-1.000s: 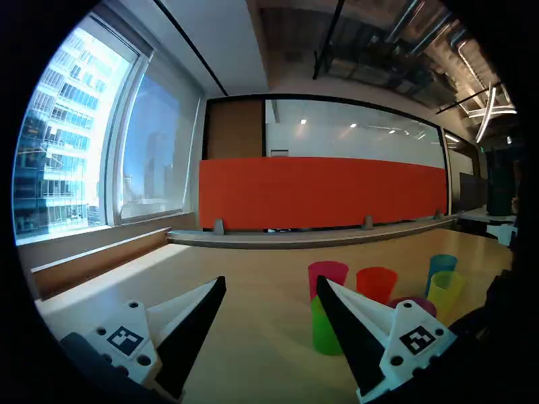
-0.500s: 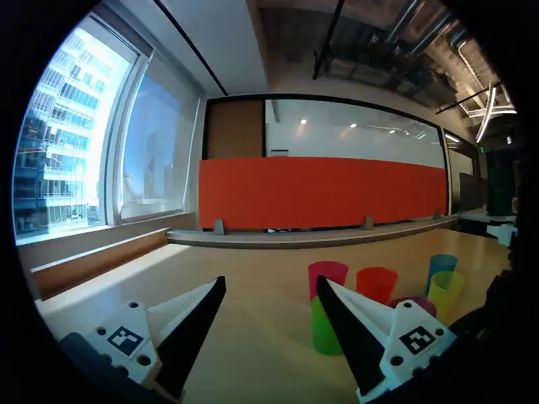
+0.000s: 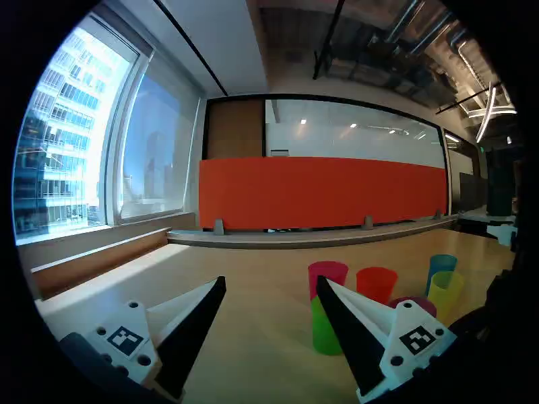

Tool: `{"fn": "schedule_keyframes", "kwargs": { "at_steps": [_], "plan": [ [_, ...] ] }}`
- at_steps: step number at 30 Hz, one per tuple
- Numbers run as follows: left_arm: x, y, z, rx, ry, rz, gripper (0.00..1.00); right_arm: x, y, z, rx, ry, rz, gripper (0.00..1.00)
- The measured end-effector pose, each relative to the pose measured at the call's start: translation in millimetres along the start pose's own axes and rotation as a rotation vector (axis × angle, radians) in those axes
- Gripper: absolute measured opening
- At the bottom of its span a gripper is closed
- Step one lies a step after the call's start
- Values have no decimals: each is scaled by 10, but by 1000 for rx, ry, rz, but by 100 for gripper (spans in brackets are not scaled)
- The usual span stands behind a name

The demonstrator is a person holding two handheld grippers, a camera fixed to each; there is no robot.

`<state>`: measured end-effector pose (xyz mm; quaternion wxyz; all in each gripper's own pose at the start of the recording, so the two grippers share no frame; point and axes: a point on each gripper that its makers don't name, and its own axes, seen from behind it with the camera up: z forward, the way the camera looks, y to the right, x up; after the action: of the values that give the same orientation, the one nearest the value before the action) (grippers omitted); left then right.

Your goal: Pour water

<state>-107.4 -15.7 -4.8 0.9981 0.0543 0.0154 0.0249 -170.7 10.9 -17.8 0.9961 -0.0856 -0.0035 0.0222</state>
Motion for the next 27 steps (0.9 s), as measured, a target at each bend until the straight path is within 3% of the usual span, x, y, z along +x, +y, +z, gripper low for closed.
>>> {"fn": "schedule_keyframes", "kwargs": {
  "at_steps": [27],
  "plan": [
    [-1, -2, 0, 0, 0, -3, 100, 5, 9, 19, 0, 0, 0, 99]
  ]
}}
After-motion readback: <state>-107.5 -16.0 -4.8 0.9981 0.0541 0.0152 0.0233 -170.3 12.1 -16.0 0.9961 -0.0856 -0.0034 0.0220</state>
